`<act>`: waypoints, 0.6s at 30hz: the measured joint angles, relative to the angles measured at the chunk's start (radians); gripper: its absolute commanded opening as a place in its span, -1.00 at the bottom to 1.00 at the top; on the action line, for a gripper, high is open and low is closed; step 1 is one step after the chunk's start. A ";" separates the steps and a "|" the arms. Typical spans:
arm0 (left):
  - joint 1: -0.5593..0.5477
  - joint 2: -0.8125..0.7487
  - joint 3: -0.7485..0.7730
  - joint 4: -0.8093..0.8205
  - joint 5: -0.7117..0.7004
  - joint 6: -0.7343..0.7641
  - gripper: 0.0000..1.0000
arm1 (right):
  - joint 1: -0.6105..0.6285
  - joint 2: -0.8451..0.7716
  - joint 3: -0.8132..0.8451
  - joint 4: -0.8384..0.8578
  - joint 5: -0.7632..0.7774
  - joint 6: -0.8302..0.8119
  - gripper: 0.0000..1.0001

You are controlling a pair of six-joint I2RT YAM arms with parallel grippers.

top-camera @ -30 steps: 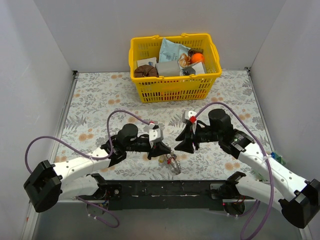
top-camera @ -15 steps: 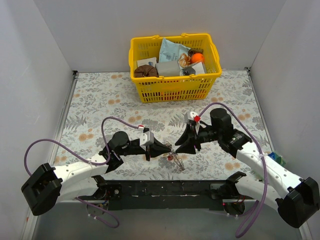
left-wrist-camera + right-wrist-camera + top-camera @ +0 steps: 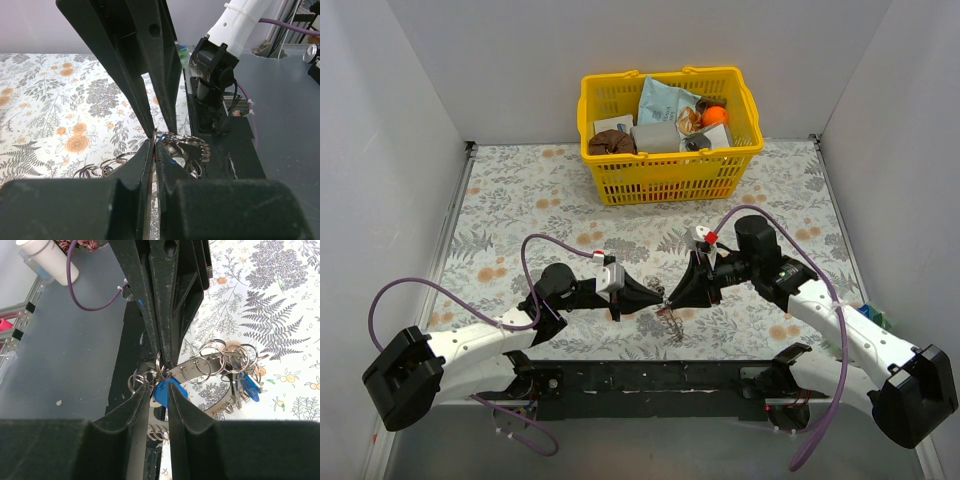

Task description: Put the keys on the keyring

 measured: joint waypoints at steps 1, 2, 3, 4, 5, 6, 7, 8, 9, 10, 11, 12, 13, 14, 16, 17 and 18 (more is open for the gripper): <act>0.000 0.000 0.000 0.000 0.003 0.000 -1.00 | 0.000 0.003 0.000 -0.001 -0.003 0.001 -0.54; 0.000 0.000 0.000 0.000 0.006 -0.001 -1.00 | 0.000 0.006 0.000 0.000 -0.004 0.001 -0.57; 0.000 0.000 0.000 0.000 0.008 0.000 -1.00 | 0.000 0.009 0.000 -0.001 -0.006 0.001 -0.59; 0.000 0.000 0.000 0.000 0.008 0.000 -1.00 | 0.000 0.011 0.000 -0.001 -0.008 0.001 -0.63; 0.000 0.000 0.000 -0.001 0.008 0.000 -1.00 | 0.000 0.012 0.000 -0.001 -0.011 0.002 -0.67; 0.000 0.000 0.000 -0.001 0.009 0.000 -1.00 | -0.001 0.013 0.000 -0.001 -0.011 0.001 -0.70; 0.000 0.000 0.000 -0.001 0.010 0.000 -1.00 | -0.001 0.014 0.000 -0.002 -0.013 0.002 -0.72; 0.000 0.000 0.000 -0.001 0.011 0.000 -1.00 | -0.001 0.014 0.000 -0.002 -0.014 0.002 -0.74; 0.000 0.000 0.000 -0.001 0.011 0.000 -1.00 | -0.001 0.015 0.000 -0.002 -0.014 0.002 -0.76; 0.001 0.000 0.000 -0.001 0.012 0.000 -1.00 | -0.001 0.017 0.000 -0.002 -0.015 0.002 -0.78; 0.001 0.000 0.000 -0.001 0.013 0.000 -1.00 | -0.001 0.019 0.000 -0.002 -0.015 0.002 -0.80; 0.001 0.000 0.000 -0.001 0.013 0.000 -1.00 | -0.001 0.020 0.000 -0.002 -0.016 0.002 -0.82; 0.001 0.000 0.000 -0.001 0.014 0.000 -1.00 | -0.001 0.021 0.000 -0.003 -0.018 0.002 -0.84; 0.001 0.000 0.000 -0.001 0.014 0.000 -1.00 | -0.001 0.022 0.000 -0.003 -0.018 0.002 -0.84; 0.001 0.000 0.000 -0.001 0.018 -0.001 -1.00 | -0.001 0.024 0.000 -0.004 -0.016 0.001 -0.85; 0.001 0.000 -0.001 0.000 0.019 -0.002 -1.00 | -0.001 0.026 0.000 -0.004 -0.013 0.000 -0.85; 0.001 -0.002 -0.001 0.003 0.022 -0.002 -1.00 | -0.001 0.029 0.000 -0.004 -0.009 0.000 -0.86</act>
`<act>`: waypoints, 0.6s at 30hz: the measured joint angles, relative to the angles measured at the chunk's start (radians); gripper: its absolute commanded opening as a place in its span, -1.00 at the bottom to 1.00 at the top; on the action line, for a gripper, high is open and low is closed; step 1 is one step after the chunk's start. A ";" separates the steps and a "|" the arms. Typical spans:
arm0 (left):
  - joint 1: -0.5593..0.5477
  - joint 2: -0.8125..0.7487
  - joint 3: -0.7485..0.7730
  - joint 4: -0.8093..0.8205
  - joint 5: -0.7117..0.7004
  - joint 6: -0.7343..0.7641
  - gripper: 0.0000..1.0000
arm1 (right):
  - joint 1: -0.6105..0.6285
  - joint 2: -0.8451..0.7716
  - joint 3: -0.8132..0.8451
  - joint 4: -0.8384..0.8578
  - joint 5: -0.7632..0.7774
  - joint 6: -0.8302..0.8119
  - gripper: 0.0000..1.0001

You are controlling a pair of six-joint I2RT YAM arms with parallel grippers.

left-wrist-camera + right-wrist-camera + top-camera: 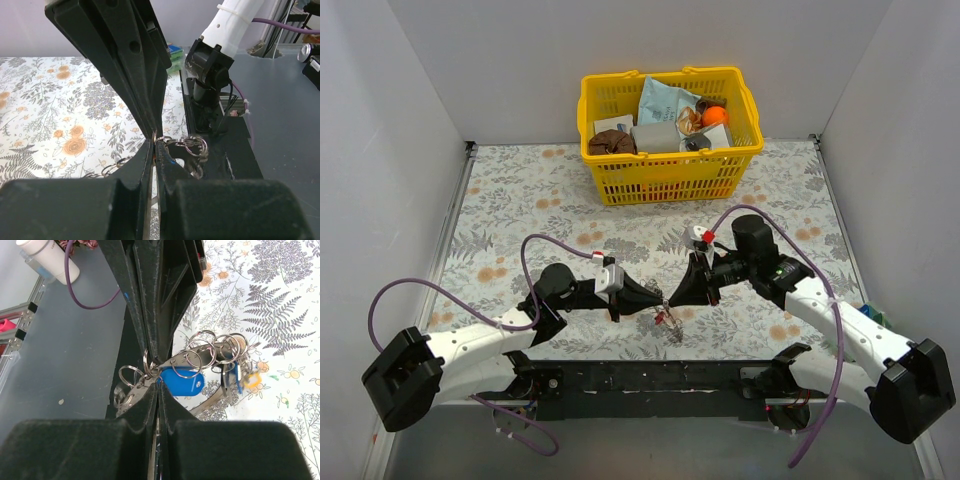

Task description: Put the keys on the keyring

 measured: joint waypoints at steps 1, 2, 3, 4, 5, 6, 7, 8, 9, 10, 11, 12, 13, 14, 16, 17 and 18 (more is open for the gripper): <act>0.000 -0.003 0.000 0.001 0.003 0.000 -1.00 | 0.000 0.003 0.000 0.000 0.001 0.000 -0.87; 0.000 -0.005 0.000 0.002 0.004 -0.002 -1.00 | 0.000 0.007 0.000 0.000 0.003 0.000 -0.88; 0.000 -0.006 0.000 0.002 0.006 -0.002 -1.00 | 0.000 0.010 0.000 -0.001 0.003 0.000 -0.88; 0.000 -0.006 0.000 0.002 0.009 -0.002 -1.00 | 0.000 0.013 0.000 -0.003 0.004 0.000 -0.88; 0.000 -0.006 0.000 0.002 0.010 -0.003 -1.00 | 0.000 0.014 0.000 -0.005 0.004 0.000 -0.88; 0.000 -0.006 0.000 0.002 0.011 -0.005 -1.00 | 0.000 0.016 0.000 -0.005 0.004 -0.001 -0.89; 0.000 -0.006 0.000 0.002 0.011 -0.006 -1.00 | 0.000 0.016 0.000 -0.006 0.004 -0.002 -0.89; 0.000 -0.006 0.000 0.002 0.013 -0.007 -1.00 | 0.000 0.016 0.000 -0.007 0.005 -0.003 -0.89; 0.000 -0.007 0.000 0.002 0.014 -0.008 -1.00 | 0.000 0.016 0.000 -0.009 0.006 -0.004 -0.89; 0.000 -0.009 0.000 0.002 0.014 -0.008 -1.00 | 0.000 0.016 0.000 -0.011 0.008 -0.006 -0.89; 0.000 -0.010 0.000 0.002 0.014 -0.009 -1.00 | 0.000 0.016 0.000 -0.013 0.008 -0.008 -0.89; 0.000 -0.011 0.000 0.002 0.014 -0.009 -1.00 | 0.000 0.016 0.000 -0.016 0.010 -0.010 -0.88; 0.000 -0.013 0.000 0.002 0.014 -0.009 -1.00 | 0.000 0.016 0.000 -0.019 0.012 -0.012 -0.85; 0.000 -0.013 0.000 0.002 0.014 -0.008 -1.00 | 0.000 0.016 0.000 -0.020 0.014 -0.014 -0.83; 0.000 -0.015 0.000 0.002 0.014 -0.008 -1.00 | 0.000 0.014 0.000 -0.020 0.023 -0.016 -0.74; 0.000 -0.016 0.000 0.002 0.013 -0.008 -1.00 | 0.000 0.009 0.000 -0.021 0.031 -0.017 -0.70; 0.000 -0.019 0.000 0.001 0.011 -0.008 -1.00 | 0.000 0.003 0.000 -0.021 0.040 -0.017 -0.67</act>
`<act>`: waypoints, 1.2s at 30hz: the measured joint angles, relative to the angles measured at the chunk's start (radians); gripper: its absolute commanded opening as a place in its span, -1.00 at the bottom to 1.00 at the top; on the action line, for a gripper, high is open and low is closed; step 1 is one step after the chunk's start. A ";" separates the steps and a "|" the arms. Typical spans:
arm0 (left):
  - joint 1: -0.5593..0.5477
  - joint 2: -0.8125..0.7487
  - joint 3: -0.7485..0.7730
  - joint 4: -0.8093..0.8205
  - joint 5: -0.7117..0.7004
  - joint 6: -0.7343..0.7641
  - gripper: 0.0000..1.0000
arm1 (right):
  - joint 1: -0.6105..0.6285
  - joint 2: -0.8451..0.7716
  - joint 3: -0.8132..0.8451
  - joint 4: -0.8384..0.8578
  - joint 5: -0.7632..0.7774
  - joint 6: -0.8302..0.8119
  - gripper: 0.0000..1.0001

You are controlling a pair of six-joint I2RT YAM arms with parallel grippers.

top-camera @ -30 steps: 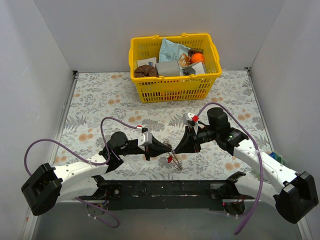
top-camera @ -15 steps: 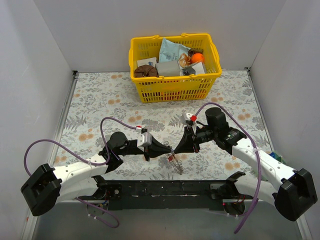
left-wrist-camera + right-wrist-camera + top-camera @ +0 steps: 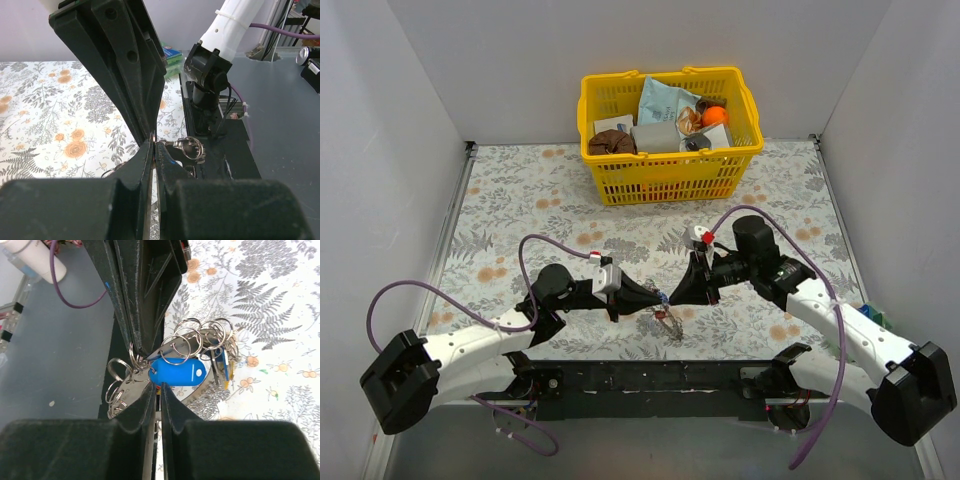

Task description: Put the keys on the keyring

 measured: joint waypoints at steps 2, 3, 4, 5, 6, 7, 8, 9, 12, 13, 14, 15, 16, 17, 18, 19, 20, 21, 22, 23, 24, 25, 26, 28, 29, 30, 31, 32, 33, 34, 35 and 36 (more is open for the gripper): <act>0.000 -0.007 0.000 0.000 -0.002 0.000 -1.00 | 0.000 -0.018 0.000 0.000 0.024 0.002 -0.49; 0.000 -0.010 0.000 0.000 -0.003 0.001 -1.00 | 0.000 -0.030 0.000 0.000 0.040 0.003 -0.42; 0.000 -0.014 0.000 -0.001 -0.003 0.002 -1.00 | 0.000 -0.043 0.000 0.000 0.058 0.005 -0.24; 0.000 -0.017 0.000 -0.001 -0.004 0.003 -1.00 | 0.000 -0.057 0.000 0.001 0.079 0.008 -0.14; 0.000 -0.021 0.000 -0.001 -0.004 0.003 -1.00 | 0.000 -0.072 -0.001 0.002 0.100 0.012 -0.08; 0.000 -0.024 0.000 -0.001 -0.004 0.003 -1.00 | 0.000 -0.085 -0.001 0.003 0.123 0.016 0.03; 0.000 -0.027 0.000 -0.002 -0.004 0.004 -1.00 | 0.000 -0.098 -0.001 0.004 0.148 0.018 0.07; 0.000 -0.029 -0.001 -0.001 -0.004 0.003 -1.00 | 0.000 -0.107 -0.001 0.005 0.165 0.021 0.15; 0.000 -0.031 -0.010 0.000 -0.005 0.003 -1.00 | 0.000 -0.124 -0.002 0.006 0.201 0.023 0.38; 0.000 -0.031 -0.014 -0.001 -0.005 0.003 -1.00 | 0.000 -0.129 -0.003 0.006 0.208 0.023 0.56; 0.000 -0.031 -0.017 -0.003 -0.006 0.003 -1.00 | 0.000 -0.133 -0.005 0.007 0.211 0.024 0.59; 0.000 -0.031 -0.018 -0.004 -0.007 0.003 -1.00 | 0.000 -0.141 -0.011 0.011 0.214 0.025 0.61; 0.000 -0.031 -0.019 -0.004 -0.009 0.003 -1.00 | 0.000 -0.151 -0.019 0.016 0.218 0.025 0.65; 0.000 -0.030 -0.019 -0.003 -0.011 0.003 -1.00 | 0.000 -0.164 -0.027 0.017 0.224 0.024 0.67; 0.000 -0.028 -0.019 -0.002 -0.013 0.003 -1.00 | 0.000 -0.178 -0.034 0.017 0.231 0.024 0.69; 0.000 -0.023 -0.019 0.002 -0.016 0.003 -1.00 | 0.000 -0.192 -0.037 0.016 0.239 0.025 0.69; 0.000 -0.015 -0.019 0.006 -0.019 0.003 -1.00 | 0.000 -0.205 -0.039 0.016 0.248 0.024 0.70; 0.000 -0.005 -0.019 0.011 -0.021 0.003 -1.00 | 0.000 -0.218 -0.039 0.017 0.257 0.024 0.71; 0.000 0.006 -0.019 0.017 -0.024 0.003 -1.00 | 0.000 -0.230 -0.039 0.018 0.265 0.024 0.73; 0.000 0.019 -0.018 0.023 -0.027 0.003 -1.00 | 0.000 -0.238 -0.039 0.018 0.271 0.024 0.73; 0.000 0.034 -0.018 0.027 -0.031 0.003 -1.00 | 0.000 -0.246 -0.040 0.020 0.279 0.024 0.74; 0.000 0.050 -0.016 0.031 -0.035 0.003 -1.00 | 0.000 -0.252 -0.040 0.023 0.286 0.026 0.75; 0.000 0.068 -0.011 0.030 -0.040 0.004 -1.00 | 0.000 -0.255 -0.041 0.024 0.290 0.025 0.75; 0.000 0.108 0.009 0.030 -0.050 0.010 -1.00 | 0.000 -0.258 -0.044 0.024 0.300 0.026 0.76; -0.001 0.130 0.023 0.031 -0.057 0.014 -1.00 | 0.000 -0.261 -0.048 0.024 0.305 0.026 0.76; -0.001 0.152 0.038 0.032 -0.064 0.019 -1.00 | 0.000 -0.262 -0.051 0.024 0.311 0.026 0.77; -0.001 0.172 0.056 0.038 -0.072 0.024 -1.00 | 0.000 -0.264 -0.052 0.023 0.314 0.026 0.78; -0.001 0.193 0.064 0.041 -0.077 0.026 -1.00 | 0.000 -0.267 -0.052 0.023 0.317 0.026 0.79; -0.001 0.214 0.079 0.043 -0.084 0.029 -1.00 | 0.000 -0.270 -0.052 0.024 0.320 0.026 0.79; -0.001 0.231 0.093 0.045 -0.091 0.032 -1.00 | 0.000 -0.275 -0.052 0.024 0.325 0.026 0.79; -0.001 0.245 0.104 0.048 -0.096 0.034 -1.00 | 0.000 -0.280 -0.052 0.024 0.330 0.026 0.80; -0.001 0.261 0.116 0.056 -0.106 0.037 -1.00 | 0.000 -0.284 -0.052 0.024 0.334 0.026 0.80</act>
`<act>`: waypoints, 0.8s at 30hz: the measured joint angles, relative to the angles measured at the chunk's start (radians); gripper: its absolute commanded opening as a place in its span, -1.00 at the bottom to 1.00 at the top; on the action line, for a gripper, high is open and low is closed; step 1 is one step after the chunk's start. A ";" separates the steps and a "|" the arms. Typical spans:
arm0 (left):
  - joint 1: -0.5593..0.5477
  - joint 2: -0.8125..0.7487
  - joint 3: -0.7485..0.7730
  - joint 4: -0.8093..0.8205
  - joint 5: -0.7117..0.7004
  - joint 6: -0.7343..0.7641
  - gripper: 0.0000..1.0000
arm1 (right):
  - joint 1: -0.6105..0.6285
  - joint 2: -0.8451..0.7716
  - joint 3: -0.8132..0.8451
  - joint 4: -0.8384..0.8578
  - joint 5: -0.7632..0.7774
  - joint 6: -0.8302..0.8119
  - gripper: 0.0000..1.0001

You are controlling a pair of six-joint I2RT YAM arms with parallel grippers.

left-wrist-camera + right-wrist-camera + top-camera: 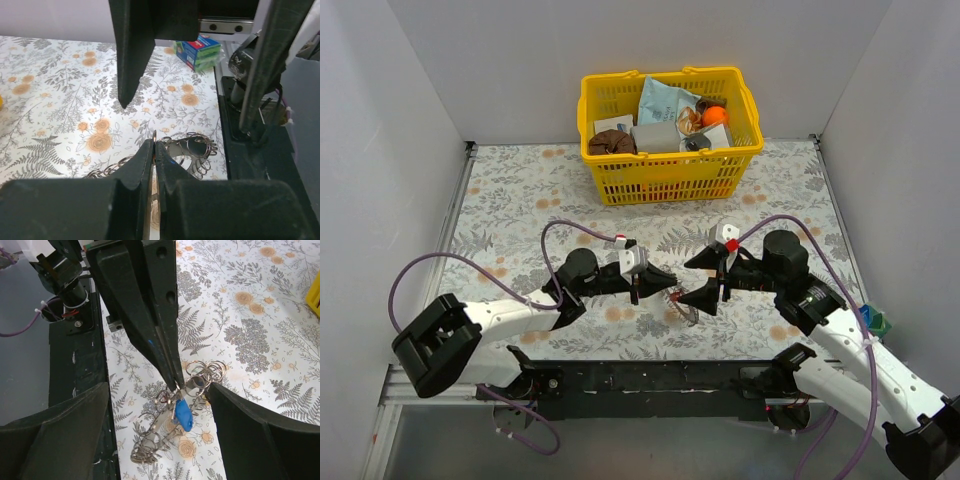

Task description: Put the keys on the keyring

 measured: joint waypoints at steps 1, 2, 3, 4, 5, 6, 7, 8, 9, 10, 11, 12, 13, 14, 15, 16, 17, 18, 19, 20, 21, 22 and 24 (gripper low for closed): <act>0.000 0.010 0.006 0.005 -0.006 0.001 -1.00 | 0.000 -0.003 0.000 0.000 0.003 0.000 0.80; 0.000 0.020 0.009 0.013 -0.013 0.002 -1.00 | 0.000 -0.004 0.000 0.000 0.004 0.000 0.80; 0.000 0.028 0.010 0.016 -0.022 0.002 -1.00 | 0.000 -0.004 0.000 0.000 0.006 0.000 0.80; 0.000 0.035 0.010 0.016 -0.028 0.003 -1.00 | 0.000 -0.003 0.000 0.000 0.007 0.000 0.80; 0.000 0.040 0.010 0.015 -0.031 0.002 -1.00 | 0.000 -0.003 0.000 0.000 0.008 0.001 0.80; 0.000 0.046 0.009 0.015 -0.034 0.001 -1.00 | 0.000 -0.003 0.000 0.000 0.008 0.001 0.80; 0.000 0.052 0.005 0.019 -0.037 -0.002 -1.00 | 0.000 -0.003 0.000 0.000 0.008 0.001 0.80; 0.000 0.055 -0.003 0.022 -0.040 -0.005 -1.00 | 0.000 -0.002 0.000 0.000 0.007 0.001 0.81; 0.000 0.059 -0.017 0.028 -0.043 -0.015 -1.00 | 0.000 0.002 0.000 0.000 0.006 0.001 0.81; 0.000 0.063 -0.034 0.044 -0.046 -0.025 -1.00 | 0.000 0.006 0.000 0.000 0.006 0.002 0.81; 0.000 0.064 -0.054 0.056 -0.047 -0.035 -1.00 | 0.000 0.010 0.000 0.000 0.006 0.002 0.81; 0.000 0.064 -0.078 0.068 -0.048 -0.049 -1.00 | 0.000 0.016 0.000 0.000 0.005 0.003 0.81; 0.000 0.064 -0.098 0.090 -0.048 -0.065 -1.00 | 0.000 0.019 0.000 0.000 0.003 0.003 0.81; 0.000 0.058 -0.117 0.116 -0.049 -0.081 -1.00 | 0.000 0.024 0.000 0.000 0.001 0.003 0.81; 0.000 0.048 -0.142 0.140 -0.050 -0.096 -1.00 | 0.000 0.028 0.000 0.000 -0.001 0.003 0.81; 0.000 0.034 -0.169 0.159 -0.051 -0.117 -1.00 | 0.000 0.031 0.000 0.000 -0.002 0.003 0.81; 0.000 0.019 -0.195 0.164 -0.053 -0.133 -1.00 | 0.000 0.034 0.000 0.000 -0.003 0.003 0.81; -0.002 0.006 -0.219 0.165 -0.056 -0.148 -0.99 | 0.000 0.036 0.000 0.000 -0.005 0.003 0.81; -0.004 -0.006 -0.244 0.158 -0.060 -0.161 -0.94 | 0.000 0.039 0.000 0.000 -0.006 0.004 0.81; -0.006 -0.021 -0.264 0.145 -0.068 -0.172 -0.91 | 0.000 0.041 0.000 0.000 -0.009 0.004 0.81; -0.008 -0.035 -0.282 0.134 -0.076 -0.182 -0.88 | 0.000 0.044 0.000 0.001 -0.010 0.004 0.81; -0.009 -0.053 -0.294 0.121 -0.084 -0.192 -0.83 | 0.000 0.048 0.000 0.001 -0.012 0.004 0.81; -0.012 -0.088 -0.298 0.073 -0.109 -0.206 -0.80 | 0.000 0.056 0.000 0.001 -0.017 0.004 0.81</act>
